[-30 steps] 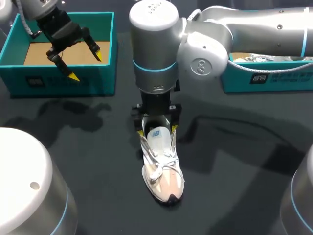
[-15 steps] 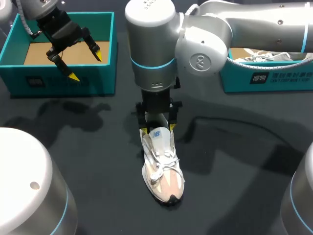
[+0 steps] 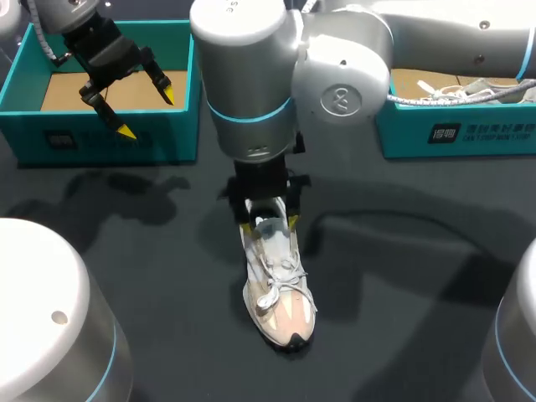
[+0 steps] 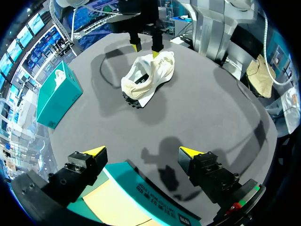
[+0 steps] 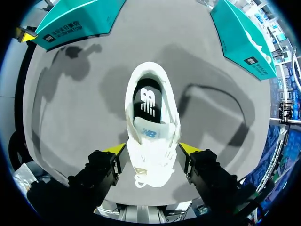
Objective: Take the shoe out of the shoebox, open the shoe tongue, remove and reinsert the insole, then place the shoe into the shoebox
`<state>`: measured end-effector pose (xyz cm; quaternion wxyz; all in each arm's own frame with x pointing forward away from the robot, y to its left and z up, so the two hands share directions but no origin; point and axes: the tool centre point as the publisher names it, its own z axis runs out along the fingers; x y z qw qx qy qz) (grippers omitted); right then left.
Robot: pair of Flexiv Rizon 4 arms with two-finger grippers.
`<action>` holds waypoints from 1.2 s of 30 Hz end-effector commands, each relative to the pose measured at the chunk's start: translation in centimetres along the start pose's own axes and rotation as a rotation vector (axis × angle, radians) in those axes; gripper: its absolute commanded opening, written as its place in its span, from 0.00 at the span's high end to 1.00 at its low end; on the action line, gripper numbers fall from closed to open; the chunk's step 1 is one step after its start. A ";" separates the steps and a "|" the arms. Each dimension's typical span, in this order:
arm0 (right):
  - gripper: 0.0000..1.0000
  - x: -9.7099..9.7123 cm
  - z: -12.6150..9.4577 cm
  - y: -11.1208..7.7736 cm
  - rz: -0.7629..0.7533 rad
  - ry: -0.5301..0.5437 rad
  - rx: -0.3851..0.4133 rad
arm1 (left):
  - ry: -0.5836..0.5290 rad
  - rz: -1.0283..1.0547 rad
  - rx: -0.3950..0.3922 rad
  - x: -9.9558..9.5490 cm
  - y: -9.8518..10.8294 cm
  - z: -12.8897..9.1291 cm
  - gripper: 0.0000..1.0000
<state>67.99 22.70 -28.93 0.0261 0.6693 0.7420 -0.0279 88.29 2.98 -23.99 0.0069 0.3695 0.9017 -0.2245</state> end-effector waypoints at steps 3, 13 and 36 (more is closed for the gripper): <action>0.50 -0.1 -0.5 -2.5 0.022 -0.005 0.007 | 0.002 0.000 -0.002 0.0 0.0 0.0 0.00; 0.71 -0.5 0.2 -5.5 0.066 0.010 0.010 | 0.002 0.000 -0.002 0.0 0.0 0.0 0.00; 0.71 -1.2 5.3 1.2 -0.011 0.086 -0.019 | 0.002 0.000 -0.002 0.0 0.0 0.0 0.00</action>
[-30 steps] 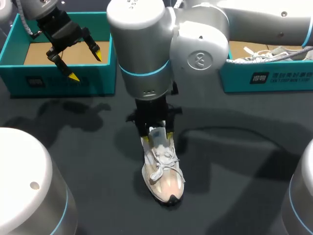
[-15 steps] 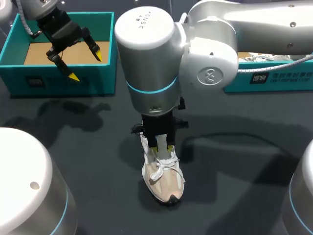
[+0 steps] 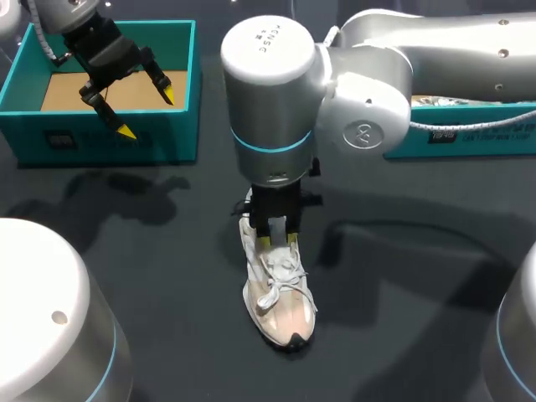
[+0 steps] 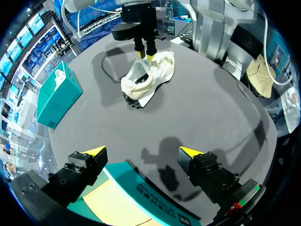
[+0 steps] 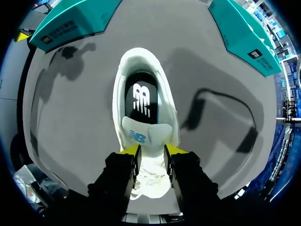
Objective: Take the shoe out of the shoebox, open the shoe tongue, remove and reinsert the insole, then place the shoe into the shoebox
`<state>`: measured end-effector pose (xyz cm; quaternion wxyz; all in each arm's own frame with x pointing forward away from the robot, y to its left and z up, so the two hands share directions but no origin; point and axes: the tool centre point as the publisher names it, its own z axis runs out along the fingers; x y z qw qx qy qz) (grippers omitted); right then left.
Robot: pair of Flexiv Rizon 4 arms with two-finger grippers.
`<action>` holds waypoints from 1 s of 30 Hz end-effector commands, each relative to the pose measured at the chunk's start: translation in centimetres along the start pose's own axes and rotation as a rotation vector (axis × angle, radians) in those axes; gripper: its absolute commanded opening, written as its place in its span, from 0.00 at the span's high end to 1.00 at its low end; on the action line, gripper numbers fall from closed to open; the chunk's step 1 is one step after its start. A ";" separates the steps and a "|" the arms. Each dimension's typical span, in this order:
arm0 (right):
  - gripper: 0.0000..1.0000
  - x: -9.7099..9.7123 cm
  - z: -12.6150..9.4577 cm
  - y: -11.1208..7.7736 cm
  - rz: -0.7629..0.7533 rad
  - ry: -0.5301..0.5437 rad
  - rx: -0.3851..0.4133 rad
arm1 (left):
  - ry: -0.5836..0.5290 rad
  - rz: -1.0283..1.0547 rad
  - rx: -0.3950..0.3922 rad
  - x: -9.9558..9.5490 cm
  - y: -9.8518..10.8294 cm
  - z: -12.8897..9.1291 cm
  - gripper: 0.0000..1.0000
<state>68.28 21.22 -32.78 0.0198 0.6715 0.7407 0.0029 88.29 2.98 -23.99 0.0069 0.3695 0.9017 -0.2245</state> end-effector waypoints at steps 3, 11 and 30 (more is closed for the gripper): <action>0.71 0.1 2.2 1.7 -0.035 0.056 0.023 | 0.002 0.000 -0.002 0.0 0.0 0.0 0.00; 0.69 0.1 0.1 1.0 -0.033 -0.002 0.002 | 0.002 0.000 -0.002 0.0 0.0 0.0 0.00; 0.69 0.1 0.3 1.8 -0.146 0.030 -0.031 | 0.002 0.000 -0.002 0.0 0.0 0.0 0.00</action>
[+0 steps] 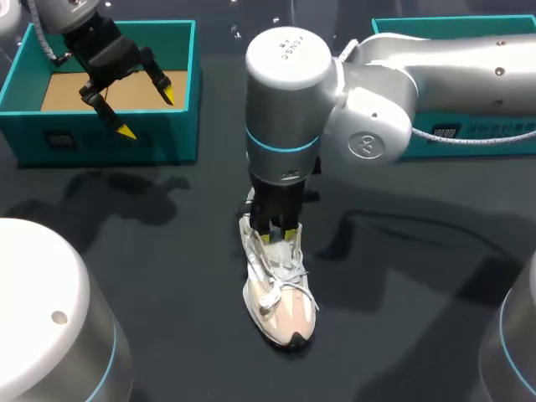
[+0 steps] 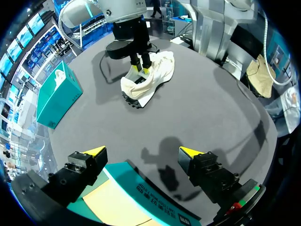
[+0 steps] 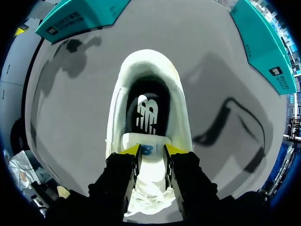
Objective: Take the shoe out of the shoebox, open the shoe tongue, remove and reinsert the insole, then place the shoe into the shoebox
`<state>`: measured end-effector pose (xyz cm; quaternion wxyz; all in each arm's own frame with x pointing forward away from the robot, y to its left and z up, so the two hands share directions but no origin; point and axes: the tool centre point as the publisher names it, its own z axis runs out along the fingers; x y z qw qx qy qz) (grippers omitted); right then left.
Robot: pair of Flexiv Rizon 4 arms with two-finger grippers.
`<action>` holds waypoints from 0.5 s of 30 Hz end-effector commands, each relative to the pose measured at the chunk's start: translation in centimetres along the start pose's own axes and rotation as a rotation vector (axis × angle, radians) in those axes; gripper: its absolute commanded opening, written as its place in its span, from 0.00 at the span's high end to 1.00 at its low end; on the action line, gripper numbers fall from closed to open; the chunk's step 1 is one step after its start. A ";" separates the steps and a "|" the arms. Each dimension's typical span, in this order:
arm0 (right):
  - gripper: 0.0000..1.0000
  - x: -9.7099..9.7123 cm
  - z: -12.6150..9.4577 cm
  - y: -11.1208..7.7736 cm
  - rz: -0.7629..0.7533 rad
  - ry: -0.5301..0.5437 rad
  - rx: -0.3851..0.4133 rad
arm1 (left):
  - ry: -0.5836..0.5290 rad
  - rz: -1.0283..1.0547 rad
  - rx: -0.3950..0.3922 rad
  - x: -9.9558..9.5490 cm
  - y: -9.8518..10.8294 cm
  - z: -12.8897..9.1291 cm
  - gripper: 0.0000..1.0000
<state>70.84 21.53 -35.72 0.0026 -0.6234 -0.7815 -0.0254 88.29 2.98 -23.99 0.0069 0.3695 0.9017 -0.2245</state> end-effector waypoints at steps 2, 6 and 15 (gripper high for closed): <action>0.69 0.4 -4.2 -0.8 -0.061 -0.051 -0.043 | 0.002 0.000 -0.002 0.0 0.0 0.0 0.00; 0.61 0.4 -7.1 -1.0 -0.163 -0.102 -0.051 | 0.002 0.000 -0.002 0.0 0.0 0.0 0.00; 0.00 -1.0 -10.7 -0.3 -0.569 -0.119 -0.064 | 0.002 0.000 -0.002 0.0 0.0 0.0 0.00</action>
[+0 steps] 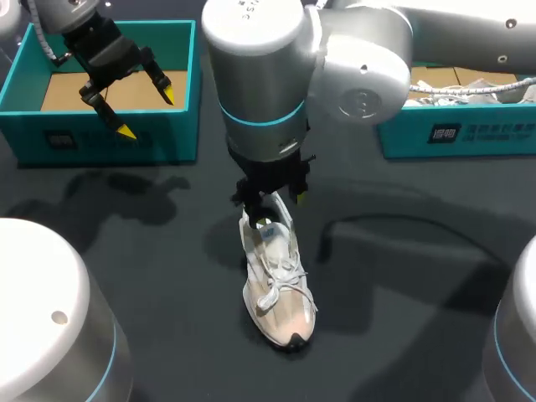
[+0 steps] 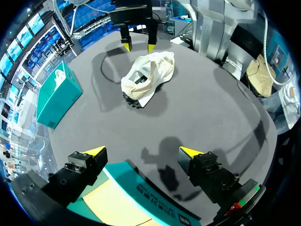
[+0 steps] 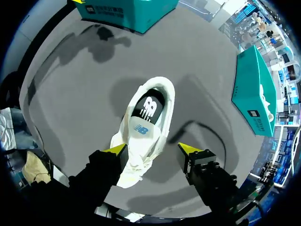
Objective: Take the shoe out of the shoebox, open the shoe tongue, remove and reinsert the insole, then place the shoe into the shoebox
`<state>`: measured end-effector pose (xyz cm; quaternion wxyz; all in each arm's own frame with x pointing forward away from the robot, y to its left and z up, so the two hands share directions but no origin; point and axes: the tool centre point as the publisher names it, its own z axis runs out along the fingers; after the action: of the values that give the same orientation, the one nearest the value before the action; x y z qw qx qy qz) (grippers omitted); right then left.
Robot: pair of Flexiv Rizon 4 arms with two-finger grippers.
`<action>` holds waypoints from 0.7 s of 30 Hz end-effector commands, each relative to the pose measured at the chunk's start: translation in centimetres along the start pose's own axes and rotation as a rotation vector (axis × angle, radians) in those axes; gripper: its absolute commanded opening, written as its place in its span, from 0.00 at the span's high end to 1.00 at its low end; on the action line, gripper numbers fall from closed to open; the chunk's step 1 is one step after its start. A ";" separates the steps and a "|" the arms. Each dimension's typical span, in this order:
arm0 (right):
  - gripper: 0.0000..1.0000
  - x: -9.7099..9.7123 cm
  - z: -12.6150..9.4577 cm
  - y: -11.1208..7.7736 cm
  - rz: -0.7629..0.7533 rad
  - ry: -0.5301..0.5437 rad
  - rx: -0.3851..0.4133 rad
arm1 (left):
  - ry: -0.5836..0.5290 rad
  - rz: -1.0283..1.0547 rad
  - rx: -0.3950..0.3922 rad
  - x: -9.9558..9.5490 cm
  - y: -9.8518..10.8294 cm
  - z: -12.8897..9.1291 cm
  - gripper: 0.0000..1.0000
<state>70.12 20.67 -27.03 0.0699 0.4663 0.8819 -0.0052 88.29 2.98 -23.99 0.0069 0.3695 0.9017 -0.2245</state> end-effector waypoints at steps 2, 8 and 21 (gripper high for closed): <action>0.00 -1.8 -2.2 0.1 -0.287 0.047 -0.076 | 0.002 0.000 -0.002 0.0 0.0 0.0 0.00; 0.00 -3.5 -2.0 1.1 -0.754 0.100 -0.101 | 0.002 0.000 -0.002 0.0 0.0 0.0 0.00; 0.00 -3.2 -1.6 1.4 -0.793 0.108 -0.101 | 0.002 0.000 -0.002 0.0 0.0 0.0 0.00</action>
<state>72.59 19.22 -24.37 0.0491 0.1290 0.9901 0.0264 88.29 2.98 -23.99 0.0069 0.3695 0.9017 -0.2245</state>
